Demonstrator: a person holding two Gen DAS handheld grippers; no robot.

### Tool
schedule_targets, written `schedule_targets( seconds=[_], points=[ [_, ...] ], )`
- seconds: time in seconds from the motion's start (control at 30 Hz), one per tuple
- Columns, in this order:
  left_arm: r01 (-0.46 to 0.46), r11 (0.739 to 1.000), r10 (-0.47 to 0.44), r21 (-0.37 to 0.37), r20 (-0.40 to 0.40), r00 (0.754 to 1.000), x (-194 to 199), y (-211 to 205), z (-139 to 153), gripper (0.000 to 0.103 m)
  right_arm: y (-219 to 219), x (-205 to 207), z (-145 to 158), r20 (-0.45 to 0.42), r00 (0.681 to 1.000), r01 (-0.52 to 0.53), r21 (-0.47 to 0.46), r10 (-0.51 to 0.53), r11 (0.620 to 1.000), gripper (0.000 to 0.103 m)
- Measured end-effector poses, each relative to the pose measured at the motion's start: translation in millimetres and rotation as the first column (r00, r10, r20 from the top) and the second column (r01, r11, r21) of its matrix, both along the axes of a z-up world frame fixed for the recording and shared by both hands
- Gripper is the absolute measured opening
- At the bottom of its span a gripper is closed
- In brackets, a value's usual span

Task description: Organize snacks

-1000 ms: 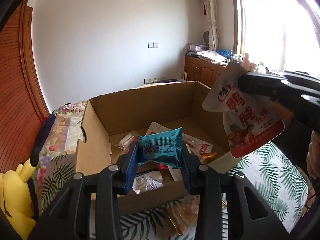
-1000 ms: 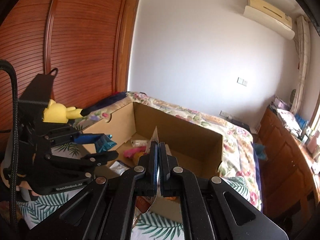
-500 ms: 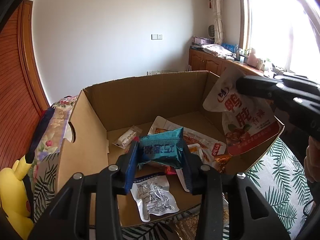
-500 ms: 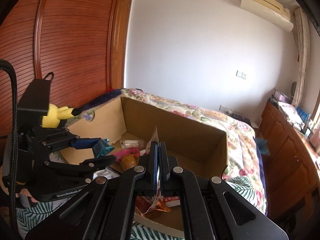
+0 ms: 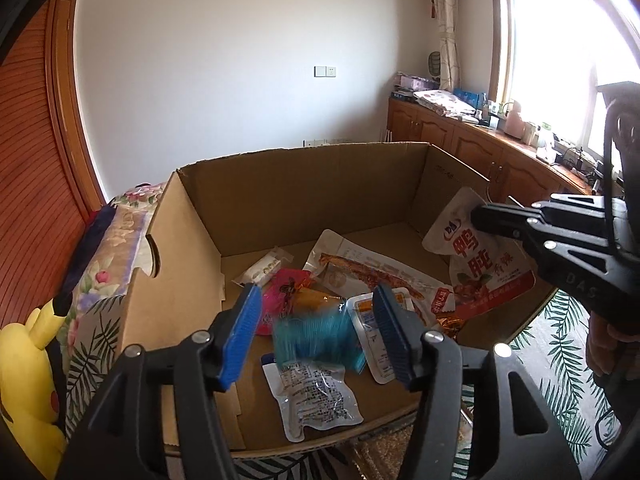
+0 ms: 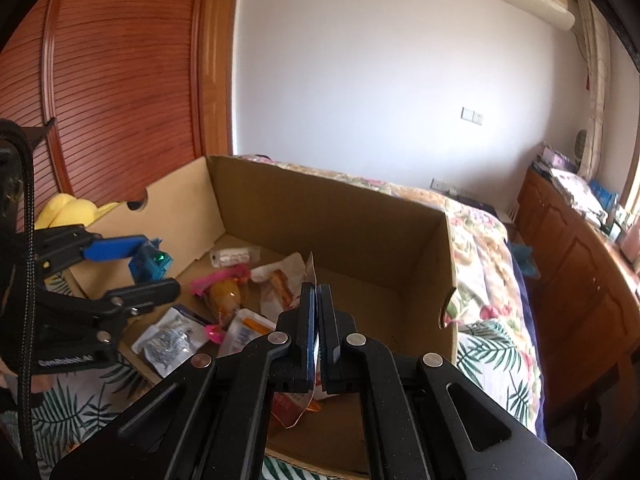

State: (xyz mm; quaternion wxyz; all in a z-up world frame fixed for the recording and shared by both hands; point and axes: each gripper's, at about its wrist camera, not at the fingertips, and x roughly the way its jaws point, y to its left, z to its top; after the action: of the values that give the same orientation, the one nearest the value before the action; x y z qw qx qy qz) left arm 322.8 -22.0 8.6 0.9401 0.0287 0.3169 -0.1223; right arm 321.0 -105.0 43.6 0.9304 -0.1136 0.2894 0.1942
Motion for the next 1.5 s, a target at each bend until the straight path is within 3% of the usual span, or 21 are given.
schedule_targets(
  seconds=[0.37, 0.6, 0.9, 1.1, 1.37, 1.5],
  points=[
    [0.0, 1.0, 0.0, -0.005, 0.014, 1.0, -10.7, 3.0, 2.9, 0.062, -7.4, 5.3, -15.9, -0.05, 0.999, 0.019, 0.012, -0.019, 1.0, 0.001],
    [0.025, 1.0, -0.025, 0.009, 0.04, 0.999, -28.9, -2.1, 10.8, 0.063, -16.8, -2.3, -9.5, -0.04, 0.999, 0.034, 0.056, -0.032, 0.998, 0.001],
    [0.072, 0.997, -0.072, 0.011, 0.064, 0.995, -68.1, -9.9, 25.1, 0.064, -27.1, -52.0, 9.9, -0.001, 1.0, 0.023, 0.089, -0.023, 0.996, 0.004],
    [0.101, 0.995, -0.101, 0.003, 0.036, 0.994, -104.4, -11.4, 16.6, 0.064, -33.4, -91.9, 5.8, -0.009, 1.0, 0.018, 0.101, -0.017, 0.995, 0.008],
    [0.118, 0.993, -0.118, -0.006, -0.044, 0.992, -142.7, -13.2, -24.1, 0.064, -49.2, -132.3, -23.3, -0.064, 0.997, 0.049, 0.111, -0.042, 0.993, 0.022],
    [0.132, 0.991, -0.133, -0.018, -0.087, 0.987, -159.0, -16.0, -45.9, 0.064, -56.8, -144.4, -38.5, -0.086, 0.995, 0.066, 0.104, -0.057, 0.992, 0.039]
  ],
)
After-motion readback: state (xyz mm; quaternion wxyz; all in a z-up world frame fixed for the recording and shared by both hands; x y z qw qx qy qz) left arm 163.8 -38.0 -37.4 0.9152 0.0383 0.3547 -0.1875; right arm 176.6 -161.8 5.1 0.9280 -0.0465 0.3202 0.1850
